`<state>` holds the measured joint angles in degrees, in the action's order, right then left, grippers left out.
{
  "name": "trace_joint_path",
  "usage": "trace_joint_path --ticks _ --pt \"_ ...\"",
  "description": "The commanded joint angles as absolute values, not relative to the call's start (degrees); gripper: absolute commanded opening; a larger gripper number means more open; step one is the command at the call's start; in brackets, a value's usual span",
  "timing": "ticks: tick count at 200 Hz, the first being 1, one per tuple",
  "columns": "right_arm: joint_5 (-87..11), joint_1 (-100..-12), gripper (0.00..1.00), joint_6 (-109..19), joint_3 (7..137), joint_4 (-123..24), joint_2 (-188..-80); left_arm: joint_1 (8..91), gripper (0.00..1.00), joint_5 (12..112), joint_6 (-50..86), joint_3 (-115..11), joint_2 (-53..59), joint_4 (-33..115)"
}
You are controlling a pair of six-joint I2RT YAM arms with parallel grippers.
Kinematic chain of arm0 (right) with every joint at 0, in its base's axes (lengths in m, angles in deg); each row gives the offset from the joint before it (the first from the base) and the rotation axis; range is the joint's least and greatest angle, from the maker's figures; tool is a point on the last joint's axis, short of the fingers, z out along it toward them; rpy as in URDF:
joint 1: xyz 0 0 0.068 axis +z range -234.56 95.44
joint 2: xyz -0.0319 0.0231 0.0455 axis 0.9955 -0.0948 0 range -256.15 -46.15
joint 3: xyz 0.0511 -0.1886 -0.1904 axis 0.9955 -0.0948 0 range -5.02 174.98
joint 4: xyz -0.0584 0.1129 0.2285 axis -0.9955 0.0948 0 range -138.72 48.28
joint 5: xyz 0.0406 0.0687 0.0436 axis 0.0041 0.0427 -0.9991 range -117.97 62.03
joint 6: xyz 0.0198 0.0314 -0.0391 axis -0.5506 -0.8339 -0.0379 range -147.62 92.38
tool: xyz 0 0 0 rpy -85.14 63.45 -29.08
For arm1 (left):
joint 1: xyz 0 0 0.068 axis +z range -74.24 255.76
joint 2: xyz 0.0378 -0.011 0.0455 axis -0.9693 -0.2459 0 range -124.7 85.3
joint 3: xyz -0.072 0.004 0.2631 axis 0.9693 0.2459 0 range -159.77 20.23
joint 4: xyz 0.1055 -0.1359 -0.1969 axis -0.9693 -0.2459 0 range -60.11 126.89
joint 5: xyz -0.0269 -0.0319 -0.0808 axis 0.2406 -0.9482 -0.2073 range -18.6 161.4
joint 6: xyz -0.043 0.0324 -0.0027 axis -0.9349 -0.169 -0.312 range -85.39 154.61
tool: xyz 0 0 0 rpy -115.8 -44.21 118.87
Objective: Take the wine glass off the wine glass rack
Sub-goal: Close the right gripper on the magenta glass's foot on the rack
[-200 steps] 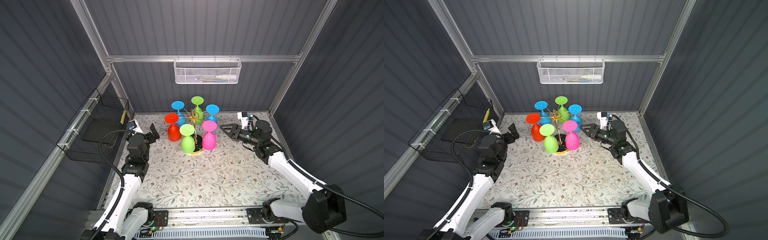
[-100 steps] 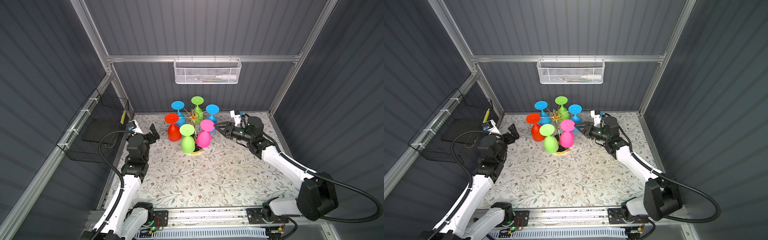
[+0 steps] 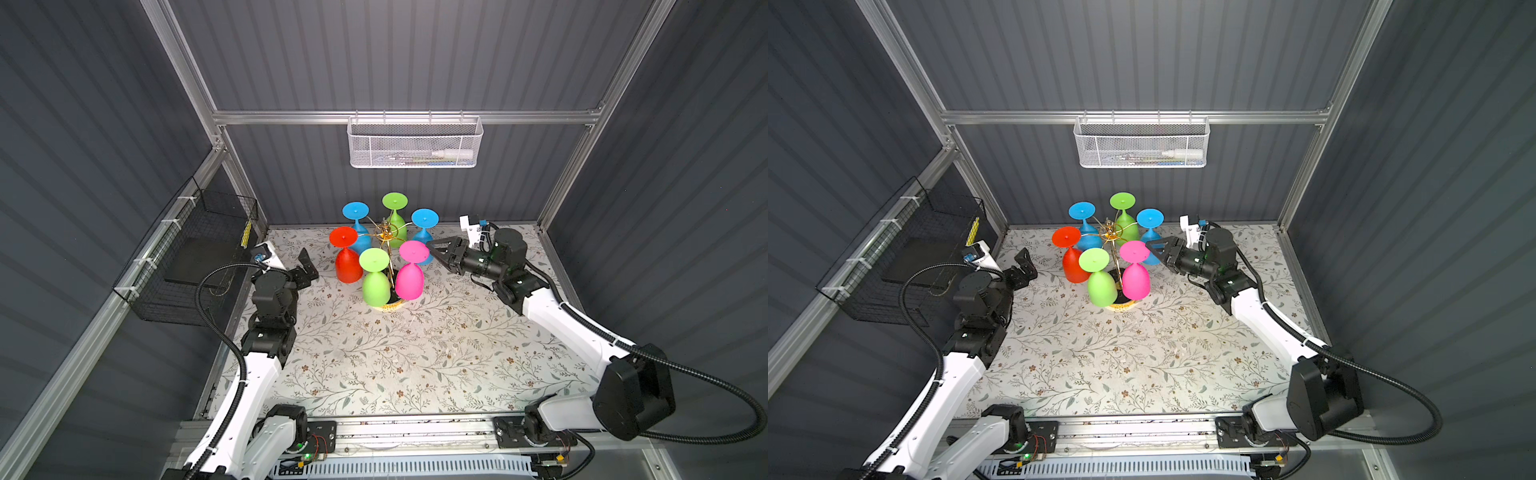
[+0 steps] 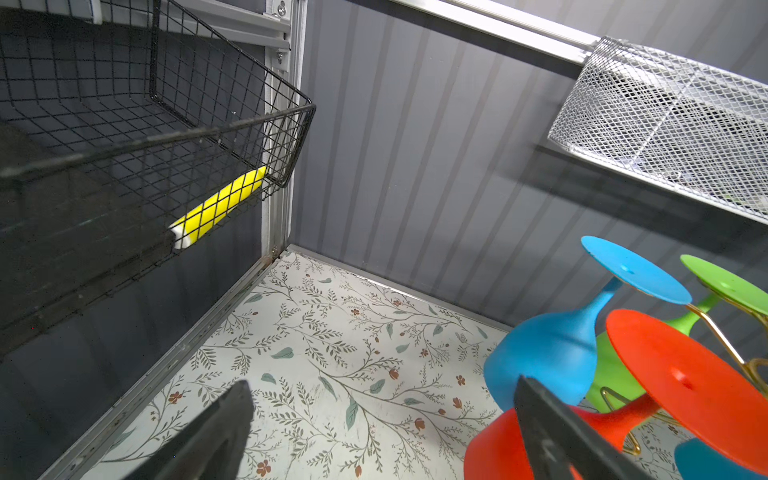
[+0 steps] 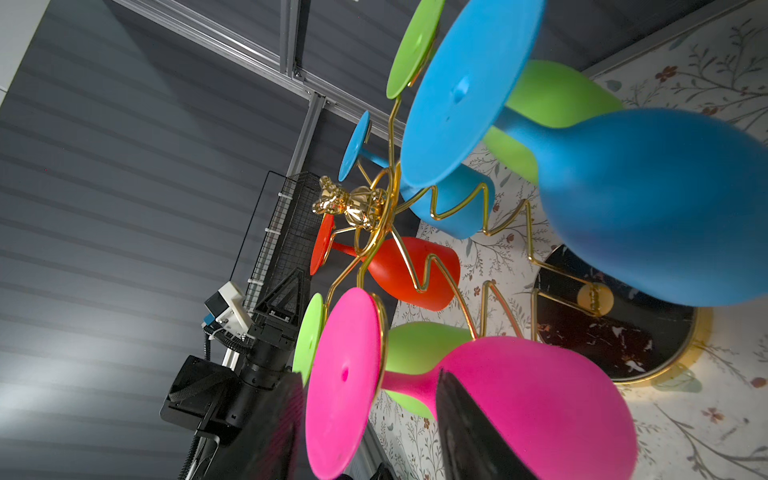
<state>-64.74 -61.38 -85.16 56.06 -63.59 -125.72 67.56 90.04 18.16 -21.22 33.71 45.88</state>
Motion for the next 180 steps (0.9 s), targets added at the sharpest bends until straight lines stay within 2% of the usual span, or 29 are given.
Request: trace_joint_path --ticks 1,28,102,180 --pt "-62.7 -60.0 0.54 -82.0 58.6 -58.5 -124.9 67.4 1.0 90.7 17.2 -20.2 34.1 45.9" --pt "-62.1 -59.4 0.52 -82.1 59.5 -57.7 -125.8 67.4 1.0 90.5 17.0 -20.2 34.0 46.1" --pt "-61.3 -58.5 0.3 -82.3 60.8 -55.8 -127.4 67.4 1.0 91.0 17.3 -19.8 35.1 45.4" --pt "-61.0 -58.7 0.17 -84.1 60.1 -56.3 -126.3 67.4 1.0 91.7 17.6 -19.6 36.0 44.8"
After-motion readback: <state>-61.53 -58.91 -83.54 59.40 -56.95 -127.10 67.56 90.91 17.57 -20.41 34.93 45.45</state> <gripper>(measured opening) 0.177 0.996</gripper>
